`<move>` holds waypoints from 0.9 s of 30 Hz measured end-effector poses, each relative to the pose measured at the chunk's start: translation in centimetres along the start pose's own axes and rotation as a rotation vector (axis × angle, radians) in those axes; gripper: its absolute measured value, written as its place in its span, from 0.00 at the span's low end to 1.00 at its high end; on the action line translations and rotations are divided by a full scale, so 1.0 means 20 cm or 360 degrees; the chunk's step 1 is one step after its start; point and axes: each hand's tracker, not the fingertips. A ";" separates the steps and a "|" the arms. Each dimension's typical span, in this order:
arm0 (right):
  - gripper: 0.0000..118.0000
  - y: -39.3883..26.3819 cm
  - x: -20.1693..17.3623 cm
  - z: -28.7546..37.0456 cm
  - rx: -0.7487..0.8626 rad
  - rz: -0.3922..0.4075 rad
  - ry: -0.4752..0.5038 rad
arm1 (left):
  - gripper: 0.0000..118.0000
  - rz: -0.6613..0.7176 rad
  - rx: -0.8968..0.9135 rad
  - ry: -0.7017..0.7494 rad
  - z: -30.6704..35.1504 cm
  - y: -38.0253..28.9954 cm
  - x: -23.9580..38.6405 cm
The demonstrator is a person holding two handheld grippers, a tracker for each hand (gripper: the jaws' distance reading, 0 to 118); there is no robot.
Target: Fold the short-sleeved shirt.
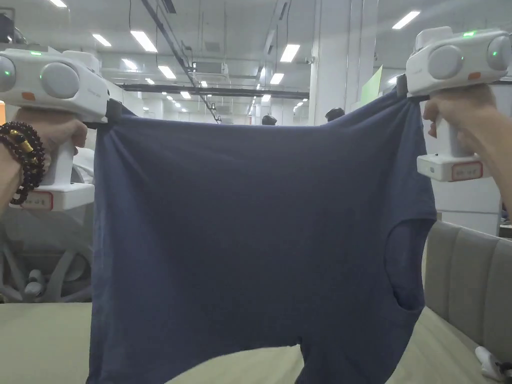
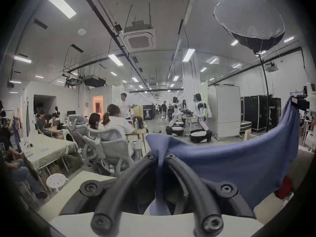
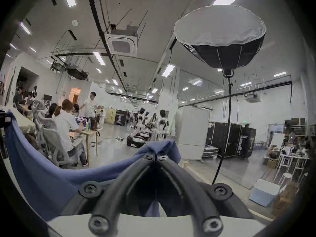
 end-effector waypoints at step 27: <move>0.00 -0.95 -0.17 0.24 -0.0332 -0.0114 0.0234 | 0.03 0.0178 -0.0359 -0.0063 0.08 -0.98 -0.17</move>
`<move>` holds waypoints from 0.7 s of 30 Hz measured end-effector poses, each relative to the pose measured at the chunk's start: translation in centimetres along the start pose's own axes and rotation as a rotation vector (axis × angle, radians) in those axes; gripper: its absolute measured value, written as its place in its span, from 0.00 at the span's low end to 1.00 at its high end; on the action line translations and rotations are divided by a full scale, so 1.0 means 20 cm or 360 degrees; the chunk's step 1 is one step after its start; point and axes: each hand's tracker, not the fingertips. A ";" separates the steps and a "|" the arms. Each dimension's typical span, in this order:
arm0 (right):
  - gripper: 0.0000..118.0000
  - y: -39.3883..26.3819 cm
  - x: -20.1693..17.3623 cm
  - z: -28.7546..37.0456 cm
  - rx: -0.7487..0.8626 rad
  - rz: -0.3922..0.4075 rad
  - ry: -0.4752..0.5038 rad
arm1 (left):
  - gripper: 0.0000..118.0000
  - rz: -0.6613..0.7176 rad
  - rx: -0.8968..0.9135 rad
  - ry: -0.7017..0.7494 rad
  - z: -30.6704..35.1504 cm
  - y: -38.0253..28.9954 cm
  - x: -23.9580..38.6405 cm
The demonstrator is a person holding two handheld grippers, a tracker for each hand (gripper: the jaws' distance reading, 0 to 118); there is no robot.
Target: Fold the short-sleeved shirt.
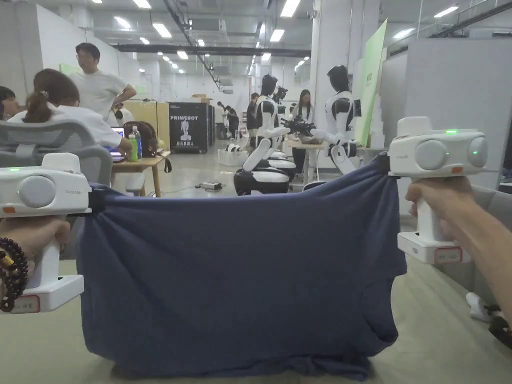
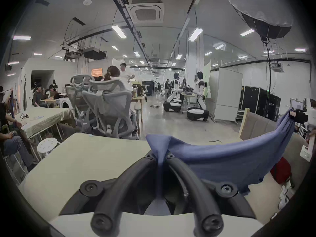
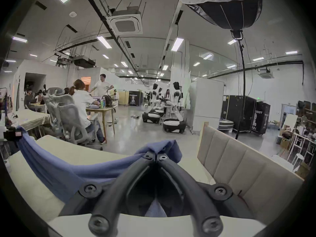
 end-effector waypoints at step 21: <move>0.00 -1.38 -0.01 1.22 -0.0640 0.0064 0.0336 | 0.03 -0.0052 -0.0663 -0.0043 1.07 -1.38 -0.20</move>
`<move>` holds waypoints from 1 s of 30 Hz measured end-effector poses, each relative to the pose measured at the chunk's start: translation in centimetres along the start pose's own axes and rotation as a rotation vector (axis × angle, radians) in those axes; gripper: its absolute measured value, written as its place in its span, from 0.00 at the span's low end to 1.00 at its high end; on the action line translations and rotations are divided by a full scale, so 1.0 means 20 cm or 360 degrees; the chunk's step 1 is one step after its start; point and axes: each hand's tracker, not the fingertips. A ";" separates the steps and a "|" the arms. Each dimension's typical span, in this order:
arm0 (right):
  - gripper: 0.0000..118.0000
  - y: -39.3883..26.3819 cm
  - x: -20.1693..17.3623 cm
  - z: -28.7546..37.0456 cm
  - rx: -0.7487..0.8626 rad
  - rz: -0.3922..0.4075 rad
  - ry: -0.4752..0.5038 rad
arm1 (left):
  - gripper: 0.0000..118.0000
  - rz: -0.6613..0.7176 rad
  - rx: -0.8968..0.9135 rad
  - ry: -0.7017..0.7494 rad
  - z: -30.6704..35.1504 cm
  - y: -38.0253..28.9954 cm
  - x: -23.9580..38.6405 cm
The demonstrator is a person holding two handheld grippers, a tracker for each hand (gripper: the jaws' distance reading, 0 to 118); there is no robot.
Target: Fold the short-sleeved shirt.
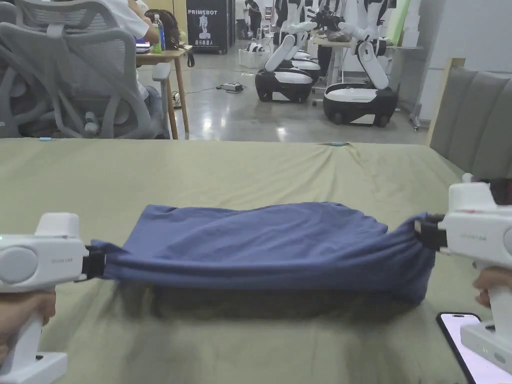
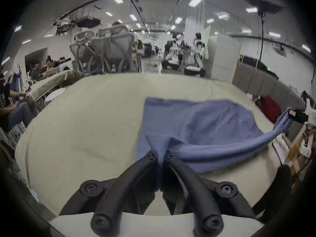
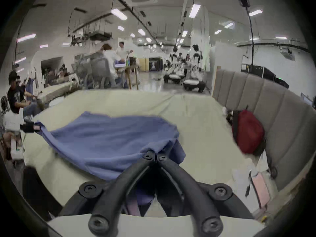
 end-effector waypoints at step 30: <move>0.00 -0.30 -0.05 -0.19 -0.0166 -0.0124 -0.0095 | 0.12 -0.0055 -0.0017 0.0138 0.07 -0.13 0.06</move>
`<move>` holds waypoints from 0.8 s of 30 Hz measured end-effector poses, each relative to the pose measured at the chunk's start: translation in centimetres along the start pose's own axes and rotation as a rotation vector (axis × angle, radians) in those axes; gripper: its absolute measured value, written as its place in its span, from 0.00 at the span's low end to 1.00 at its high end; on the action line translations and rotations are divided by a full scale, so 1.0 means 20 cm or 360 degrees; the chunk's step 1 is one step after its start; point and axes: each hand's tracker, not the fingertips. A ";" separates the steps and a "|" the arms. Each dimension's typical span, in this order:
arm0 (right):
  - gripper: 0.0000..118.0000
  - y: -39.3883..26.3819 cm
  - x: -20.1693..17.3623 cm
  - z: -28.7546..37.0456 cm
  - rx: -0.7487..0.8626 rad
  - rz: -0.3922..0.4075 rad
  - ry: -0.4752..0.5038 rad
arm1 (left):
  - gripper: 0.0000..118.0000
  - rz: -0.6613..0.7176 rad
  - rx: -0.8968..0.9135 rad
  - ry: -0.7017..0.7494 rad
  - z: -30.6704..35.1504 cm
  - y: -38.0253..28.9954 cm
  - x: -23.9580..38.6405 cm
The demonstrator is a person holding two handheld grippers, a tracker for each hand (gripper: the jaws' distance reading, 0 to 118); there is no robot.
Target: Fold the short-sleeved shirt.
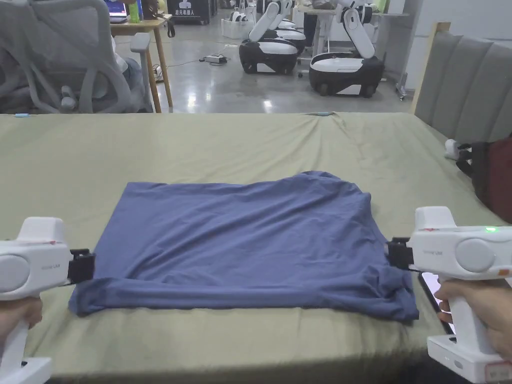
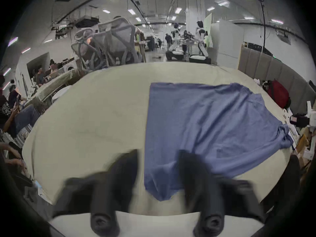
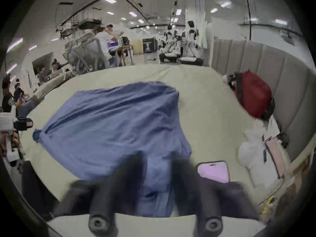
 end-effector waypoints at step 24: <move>0.00 -0.01 -0.09 0.10 -0.0008 0.0029 -0.0017 | 0.41 -0.0035 -0.0262 -0.0040 -0.20 -0.17 0.02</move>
